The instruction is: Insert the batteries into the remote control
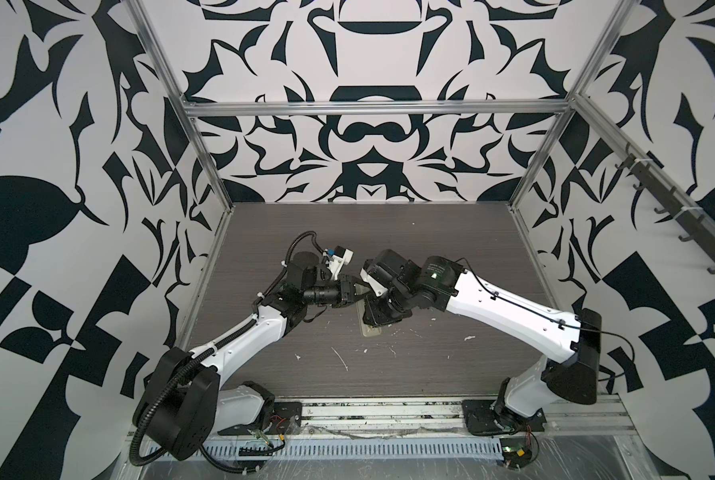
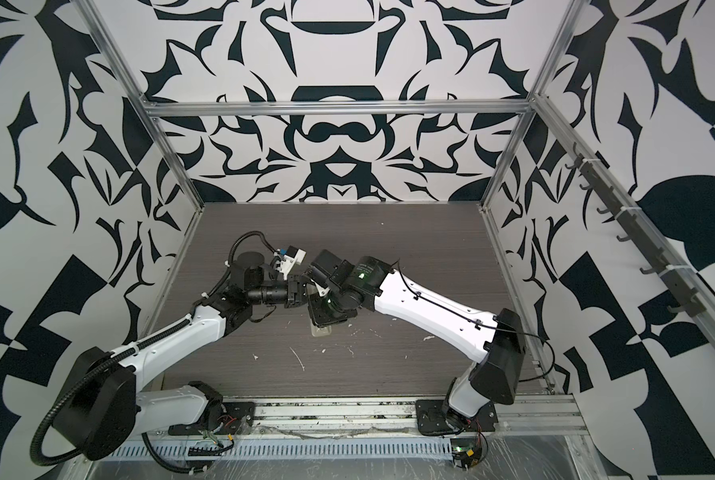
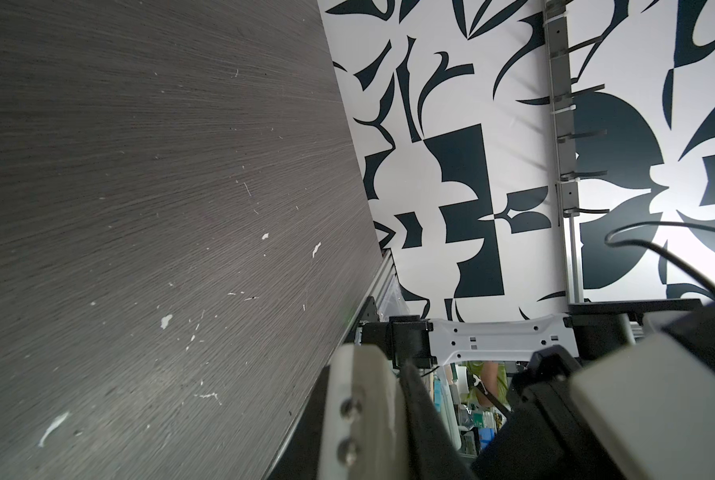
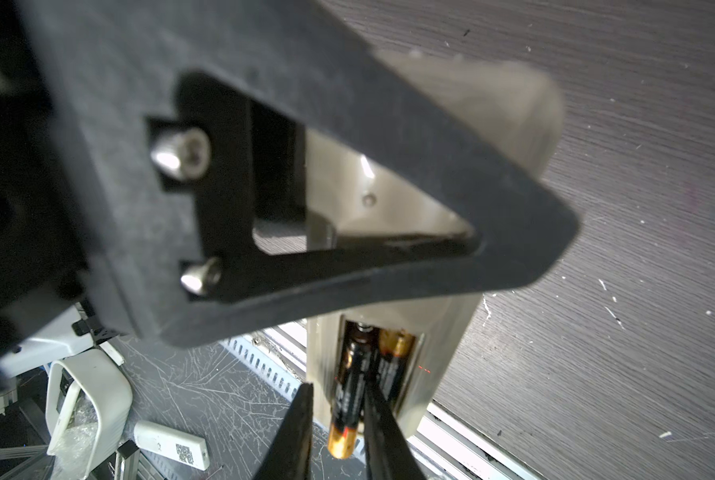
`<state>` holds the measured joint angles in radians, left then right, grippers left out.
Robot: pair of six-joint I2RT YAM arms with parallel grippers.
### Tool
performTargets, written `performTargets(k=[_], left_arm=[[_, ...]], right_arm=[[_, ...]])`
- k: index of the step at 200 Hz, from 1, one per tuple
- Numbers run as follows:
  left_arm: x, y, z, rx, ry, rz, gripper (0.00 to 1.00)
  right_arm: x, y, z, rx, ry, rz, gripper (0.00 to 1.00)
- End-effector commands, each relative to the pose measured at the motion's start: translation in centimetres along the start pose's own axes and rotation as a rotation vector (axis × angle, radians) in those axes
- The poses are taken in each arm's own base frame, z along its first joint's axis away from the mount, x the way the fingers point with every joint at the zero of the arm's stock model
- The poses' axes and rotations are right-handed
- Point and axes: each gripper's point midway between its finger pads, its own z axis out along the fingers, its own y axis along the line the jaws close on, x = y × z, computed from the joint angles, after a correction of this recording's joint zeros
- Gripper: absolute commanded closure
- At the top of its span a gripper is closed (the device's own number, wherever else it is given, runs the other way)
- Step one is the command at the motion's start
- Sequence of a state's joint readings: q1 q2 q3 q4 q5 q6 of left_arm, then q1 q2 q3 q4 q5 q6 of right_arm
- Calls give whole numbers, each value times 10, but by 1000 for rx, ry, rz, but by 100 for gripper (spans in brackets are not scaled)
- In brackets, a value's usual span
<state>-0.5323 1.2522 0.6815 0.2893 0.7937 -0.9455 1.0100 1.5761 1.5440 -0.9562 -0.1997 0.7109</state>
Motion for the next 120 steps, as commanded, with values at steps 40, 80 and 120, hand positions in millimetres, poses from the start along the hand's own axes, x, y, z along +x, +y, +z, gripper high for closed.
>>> performTargets(k=[40,80,120], left_arm=[[8,-28,1,100,69,39,100],[8,-30,0,96,75,44,100],[10,-32,-1,104,86,42,100]], right_arm=[[-12,4,-17,20,-56,-36,65],[-13,5,-21,32,-56,-54,65],[-15,8,-31,37,-74,-84,65]])
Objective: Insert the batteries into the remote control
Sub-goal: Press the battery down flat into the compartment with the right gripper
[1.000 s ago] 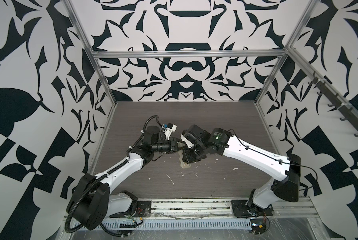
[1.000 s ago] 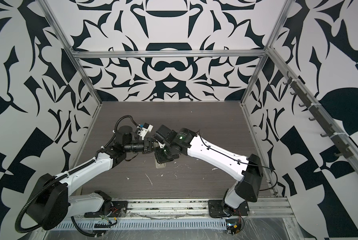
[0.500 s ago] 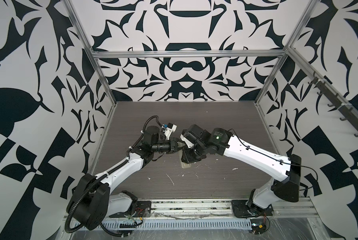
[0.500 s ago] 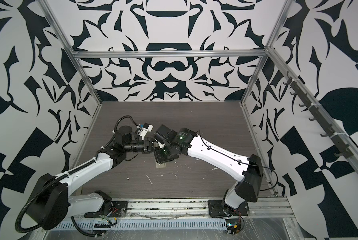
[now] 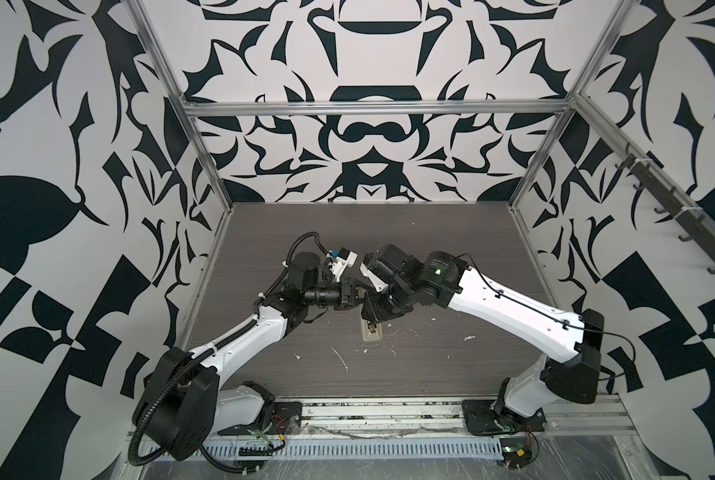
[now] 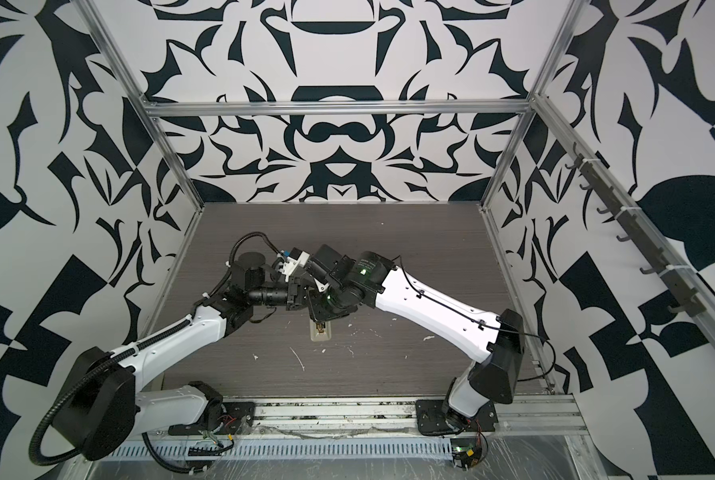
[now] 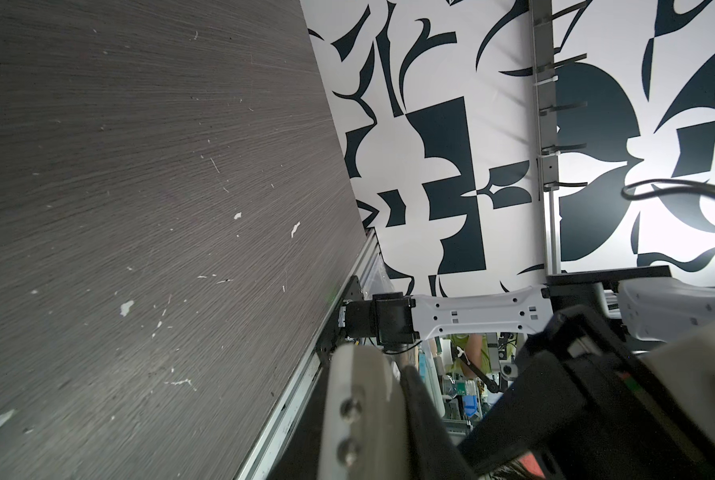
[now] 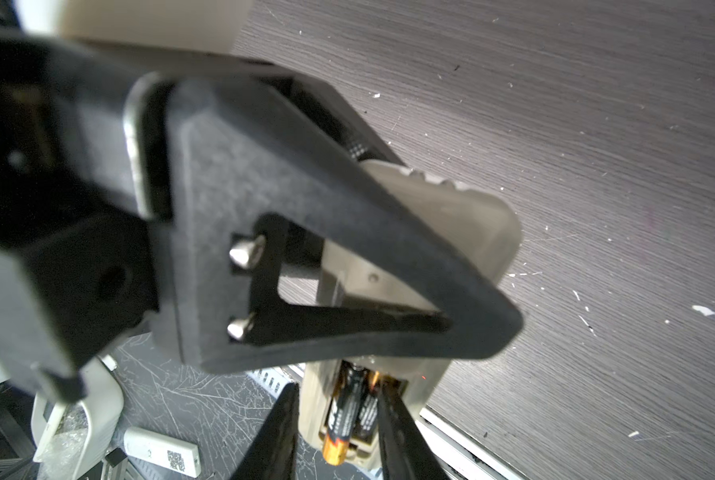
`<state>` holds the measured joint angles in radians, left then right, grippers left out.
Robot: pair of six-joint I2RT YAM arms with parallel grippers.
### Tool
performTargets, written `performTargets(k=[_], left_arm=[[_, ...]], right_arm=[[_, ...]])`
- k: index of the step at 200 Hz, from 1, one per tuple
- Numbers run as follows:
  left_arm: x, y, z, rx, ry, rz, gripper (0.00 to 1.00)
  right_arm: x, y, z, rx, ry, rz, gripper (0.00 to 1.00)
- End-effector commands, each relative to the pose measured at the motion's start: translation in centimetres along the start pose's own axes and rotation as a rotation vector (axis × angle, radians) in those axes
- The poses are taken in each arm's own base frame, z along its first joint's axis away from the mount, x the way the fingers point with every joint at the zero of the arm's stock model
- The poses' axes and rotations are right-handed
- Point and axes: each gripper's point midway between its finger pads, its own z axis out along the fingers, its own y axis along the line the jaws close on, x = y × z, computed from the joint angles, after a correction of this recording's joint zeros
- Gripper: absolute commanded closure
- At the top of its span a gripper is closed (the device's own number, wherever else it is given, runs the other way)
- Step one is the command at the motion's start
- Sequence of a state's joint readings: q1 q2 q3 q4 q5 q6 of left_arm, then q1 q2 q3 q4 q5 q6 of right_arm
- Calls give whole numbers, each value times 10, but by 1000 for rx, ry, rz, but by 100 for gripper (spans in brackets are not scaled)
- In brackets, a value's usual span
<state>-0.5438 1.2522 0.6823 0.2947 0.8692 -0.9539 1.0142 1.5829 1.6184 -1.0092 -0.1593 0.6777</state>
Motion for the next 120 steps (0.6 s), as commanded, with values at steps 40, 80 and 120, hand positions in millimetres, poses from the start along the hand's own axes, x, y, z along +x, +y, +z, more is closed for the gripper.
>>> performTargets(k=[40,80,120], left_arm=[[1,-25,-2,65,41,35,100],[6,-28,-5,62,62,30,100],[9,-32,-9,62,63,19,100]], right_arm=[[-12,23,-41,-27,-106,-167,65],[0,41,-60,-65,-122,-392,66],[23,50,-71,-89,-130,-726,73]])
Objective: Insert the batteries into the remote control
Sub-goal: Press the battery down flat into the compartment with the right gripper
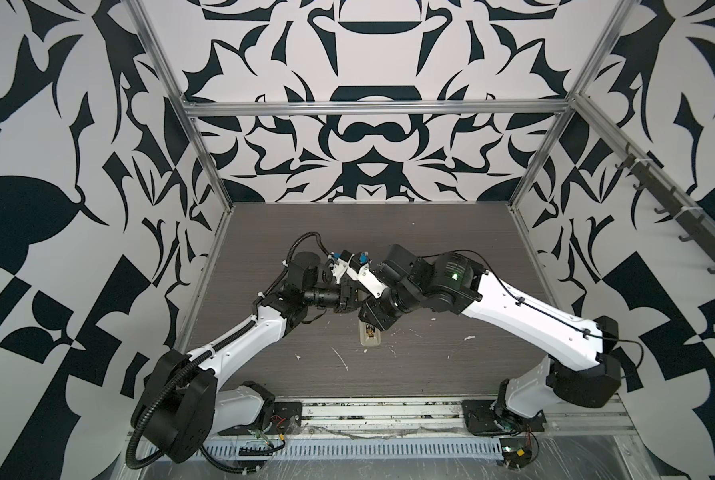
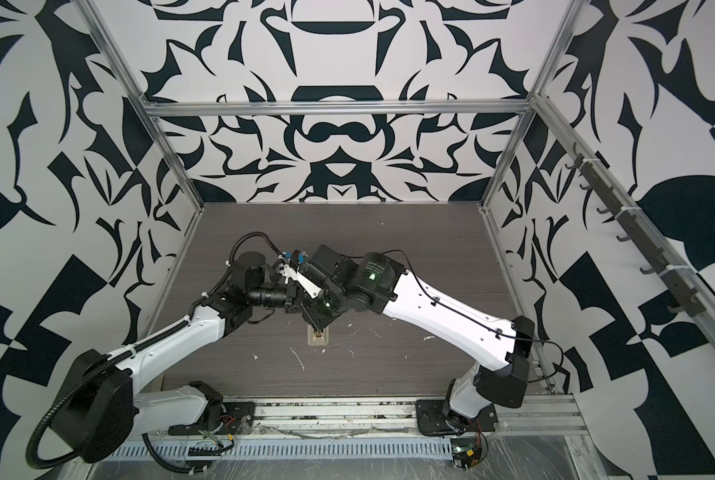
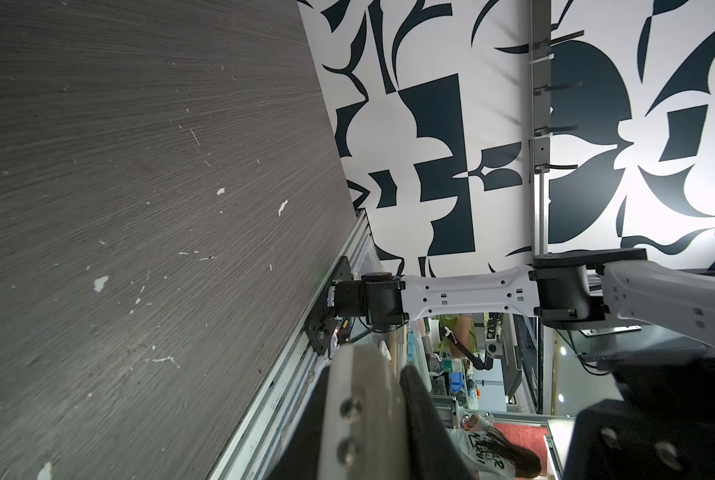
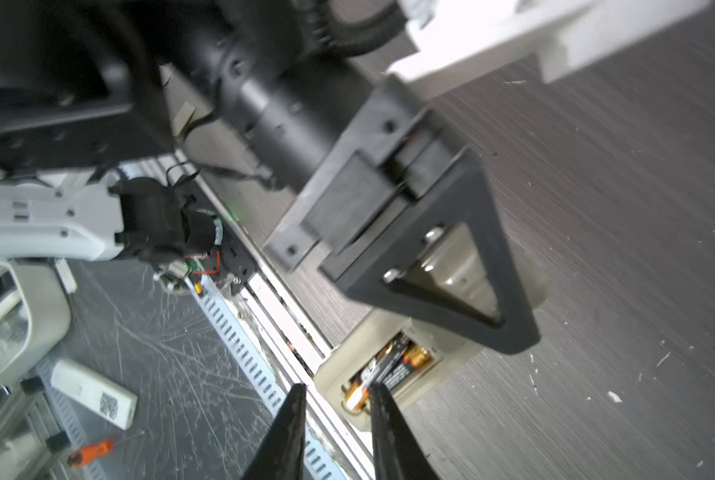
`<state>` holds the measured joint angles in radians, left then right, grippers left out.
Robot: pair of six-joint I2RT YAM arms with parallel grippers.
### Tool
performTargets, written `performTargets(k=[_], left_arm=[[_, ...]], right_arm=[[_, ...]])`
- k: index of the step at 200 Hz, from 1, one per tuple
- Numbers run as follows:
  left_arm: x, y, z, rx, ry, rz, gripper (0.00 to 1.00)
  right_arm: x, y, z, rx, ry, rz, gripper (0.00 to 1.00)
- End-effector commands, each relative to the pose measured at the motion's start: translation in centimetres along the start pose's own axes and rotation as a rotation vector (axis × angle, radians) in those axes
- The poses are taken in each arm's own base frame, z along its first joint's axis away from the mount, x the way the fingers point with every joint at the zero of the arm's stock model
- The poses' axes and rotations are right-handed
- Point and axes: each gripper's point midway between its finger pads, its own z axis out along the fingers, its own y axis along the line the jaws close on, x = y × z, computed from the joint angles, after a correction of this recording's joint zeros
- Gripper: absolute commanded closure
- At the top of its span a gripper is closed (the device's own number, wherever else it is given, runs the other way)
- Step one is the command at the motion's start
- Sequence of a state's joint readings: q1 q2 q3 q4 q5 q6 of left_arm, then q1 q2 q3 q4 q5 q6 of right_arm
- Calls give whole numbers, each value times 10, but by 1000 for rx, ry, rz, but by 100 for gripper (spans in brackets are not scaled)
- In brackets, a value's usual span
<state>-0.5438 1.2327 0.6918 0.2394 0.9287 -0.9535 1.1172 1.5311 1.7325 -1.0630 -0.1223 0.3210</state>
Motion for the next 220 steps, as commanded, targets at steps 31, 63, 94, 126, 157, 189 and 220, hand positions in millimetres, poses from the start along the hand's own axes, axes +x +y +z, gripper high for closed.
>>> performTargets(k=[31,63,94,126,157,189,220], left_arm=[[-2,-25,-10,36,-10,29,100],[-3,-27,-12,36,-27,19,100],[-4,-27,-15,33,-43,12,100],[-6,-25,-17,32,-52,3,100],[-7,-22,-17,27,-56,-3,100],[-8,-23,-17,30,-61,-2,100],[-7,-23,-18,29,-62,-4,100]], right_arm=[[7,17,-27,-41,-64,-375,80],[14,19,-15,-62,-22,-442,83],[16,22,-8,-80,-2,-478,81],[22,20,-4,-82,26,-486,72],[26,15,-2,-63,43,-491,68],[29,7,3,-22,73,-517,69],[24,0,6,22,72,-545,70]])
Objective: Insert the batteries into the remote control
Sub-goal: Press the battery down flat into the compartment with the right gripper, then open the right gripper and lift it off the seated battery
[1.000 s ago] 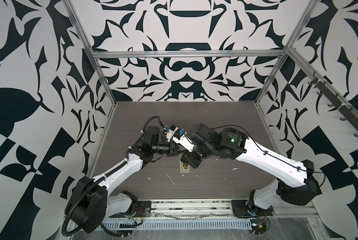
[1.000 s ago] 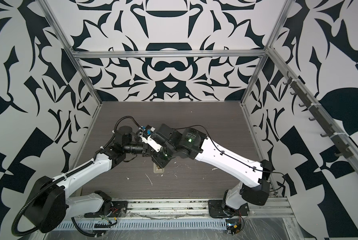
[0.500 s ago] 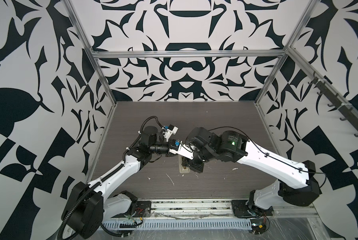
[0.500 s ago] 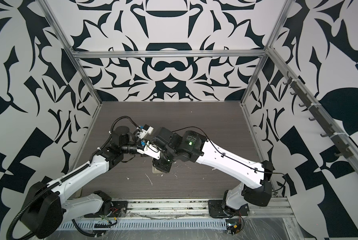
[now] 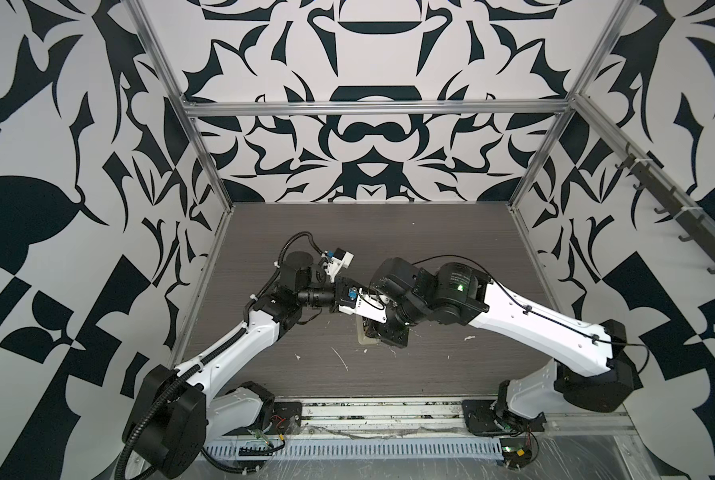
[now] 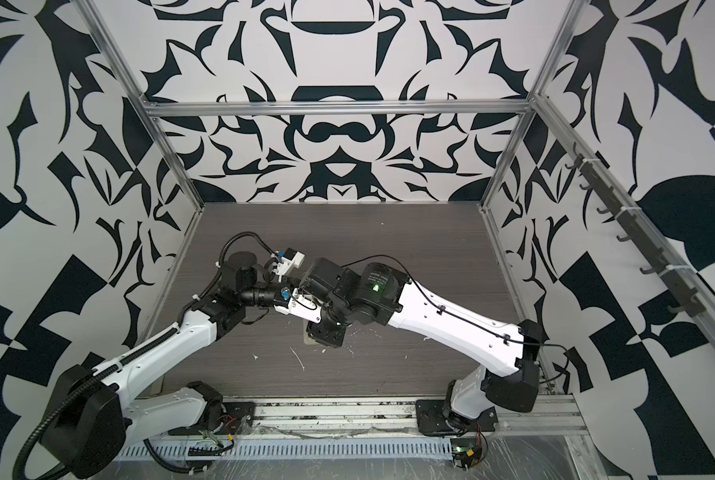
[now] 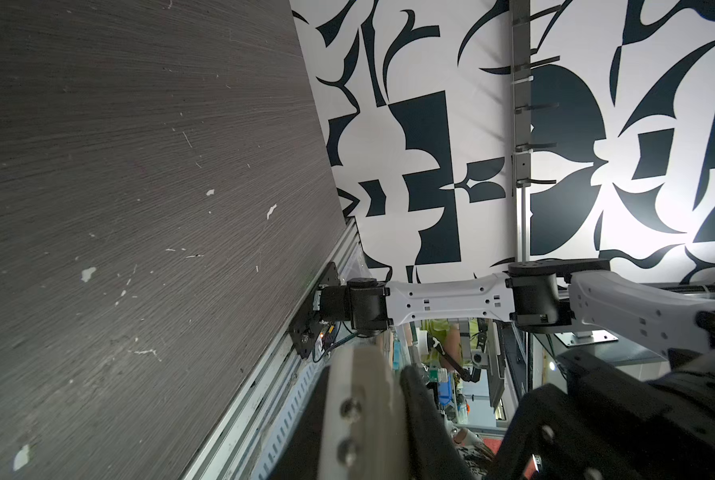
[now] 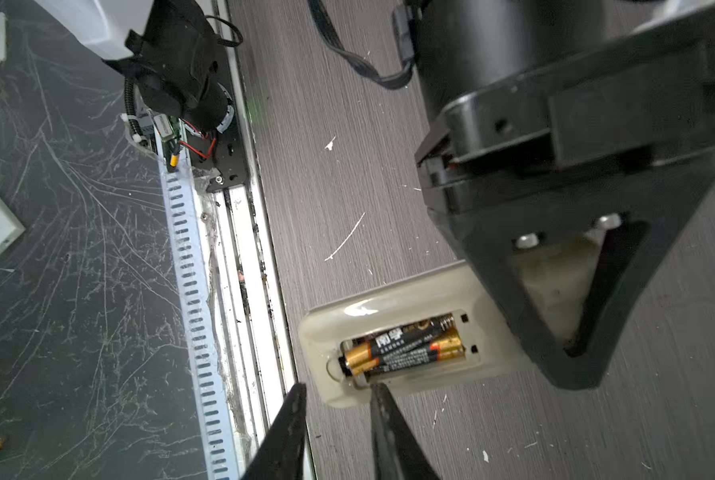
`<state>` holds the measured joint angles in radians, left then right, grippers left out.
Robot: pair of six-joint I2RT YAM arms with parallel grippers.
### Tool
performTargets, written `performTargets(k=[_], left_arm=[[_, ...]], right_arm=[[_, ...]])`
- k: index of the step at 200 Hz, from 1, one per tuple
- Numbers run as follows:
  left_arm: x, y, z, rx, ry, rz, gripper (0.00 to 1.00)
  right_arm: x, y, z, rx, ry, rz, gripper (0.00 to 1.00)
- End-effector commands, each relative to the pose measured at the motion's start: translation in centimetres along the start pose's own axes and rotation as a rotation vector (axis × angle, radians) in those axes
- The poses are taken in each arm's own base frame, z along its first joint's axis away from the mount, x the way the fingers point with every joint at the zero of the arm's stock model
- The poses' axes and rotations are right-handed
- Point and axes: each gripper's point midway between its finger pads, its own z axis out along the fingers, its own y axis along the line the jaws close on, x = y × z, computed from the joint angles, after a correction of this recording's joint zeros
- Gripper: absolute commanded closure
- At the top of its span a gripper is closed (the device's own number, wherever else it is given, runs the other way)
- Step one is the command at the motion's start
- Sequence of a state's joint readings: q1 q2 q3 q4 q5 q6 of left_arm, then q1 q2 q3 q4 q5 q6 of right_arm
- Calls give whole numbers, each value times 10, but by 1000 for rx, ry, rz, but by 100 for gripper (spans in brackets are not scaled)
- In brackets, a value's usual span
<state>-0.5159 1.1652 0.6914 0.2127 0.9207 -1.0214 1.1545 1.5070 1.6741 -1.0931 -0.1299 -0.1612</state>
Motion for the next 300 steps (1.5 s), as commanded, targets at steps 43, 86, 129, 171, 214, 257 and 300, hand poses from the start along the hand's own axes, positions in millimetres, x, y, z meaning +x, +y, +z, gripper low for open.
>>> performTargets(k=[43,86,129,171,214,257,300], left_arm=[[-2,-10,-6,20,-26,33,100],[-2,-11,-7,21,-28,34,100],[-3,-11,-7,20,-32,35,100],[-3,-11,-7,20,-30,33,100],[-4,-13,-7,24,-34,36,100],[-5,-14,-7,31,-33,36,100],[-6,-16,-6,40,-26,31,100]], right_arm=[[-6,-10,7,56,6,-49,72],[-4,-15,11,80,20,-59,74],[-6,-20,14,105,20,-67,80],[-9,-24,20,127,19,-69,84],[-11,-37,26,190,23,-32,87],[-11,-43,37,218,38,-3,88],[-12,-52,47,255,52,35,89]])
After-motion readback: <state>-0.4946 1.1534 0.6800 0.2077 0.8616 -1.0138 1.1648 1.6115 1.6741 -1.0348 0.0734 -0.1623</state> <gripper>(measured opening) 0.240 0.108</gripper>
